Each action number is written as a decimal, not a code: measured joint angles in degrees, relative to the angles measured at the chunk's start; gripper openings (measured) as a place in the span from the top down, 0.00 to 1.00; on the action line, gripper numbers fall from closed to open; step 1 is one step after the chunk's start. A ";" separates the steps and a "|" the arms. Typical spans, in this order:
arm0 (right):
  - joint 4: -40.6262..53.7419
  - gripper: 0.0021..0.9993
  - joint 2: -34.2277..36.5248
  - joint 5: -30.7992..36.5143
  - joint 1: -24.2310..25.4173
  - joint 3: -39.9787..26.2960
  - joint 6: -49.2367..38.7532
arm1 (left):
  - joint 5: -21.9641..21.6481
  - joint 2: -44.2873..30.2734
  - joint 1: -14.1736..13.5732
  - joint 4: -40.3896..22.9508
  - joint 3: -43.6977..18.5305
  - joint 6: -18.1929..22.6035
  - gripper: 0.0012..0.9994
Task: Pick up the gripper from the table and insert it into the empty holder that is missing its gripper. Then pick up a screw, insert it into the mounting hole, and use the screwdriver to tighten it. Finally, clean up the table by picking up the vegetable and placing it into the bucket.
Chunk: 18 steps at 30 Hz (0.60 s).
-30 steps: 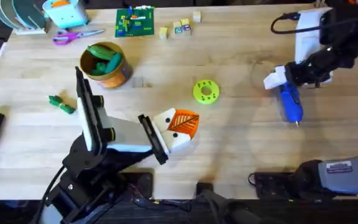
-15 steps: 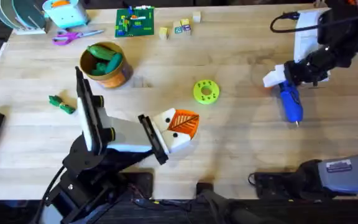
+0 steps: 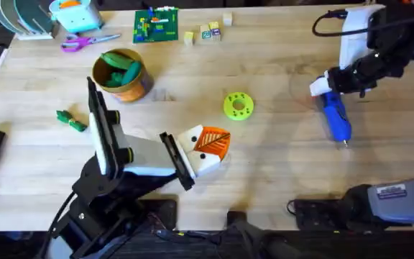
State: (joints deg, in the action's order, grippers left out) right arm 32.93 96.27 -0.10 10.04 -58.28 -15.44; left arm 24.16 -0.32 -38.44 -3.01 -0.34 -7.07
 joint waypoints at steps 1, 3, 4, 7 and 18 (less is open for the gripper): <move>0.02 0.53 0.00 -0.09 0.00 -0.02 -0.15 | 0.00 0.00 0.00 0.00 0.00 0.00 0.99; 0.05 0.67 0.00 0.03 0.00 -0.02 -0.06 | 0.00 0.00 0.00 0.00 0.00 0.00 0.99; -0.02 0.74 0.07 0.22 0.00 -0.02 -0.03 | 0.00 0.00 0.00 0.00 0.00 0.00 0.99; 0.16 0.89 0.22 0.70 0.22 -0.11 -0.04 | 0.00 0.00 0.00 0.00 0.00 0.00 0.99; 9.35 0.98 0.43 0.46 0.26 -3.97 0.94 | 0.00 0.00 0.00 0.00 0.00 0.00 0.99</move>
State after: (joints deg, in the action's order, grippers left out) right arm 42.28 96.70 0.36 10.31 -62.25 -14.50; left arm 24.16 -0.32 -38.44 -3.01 -0.34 -7.07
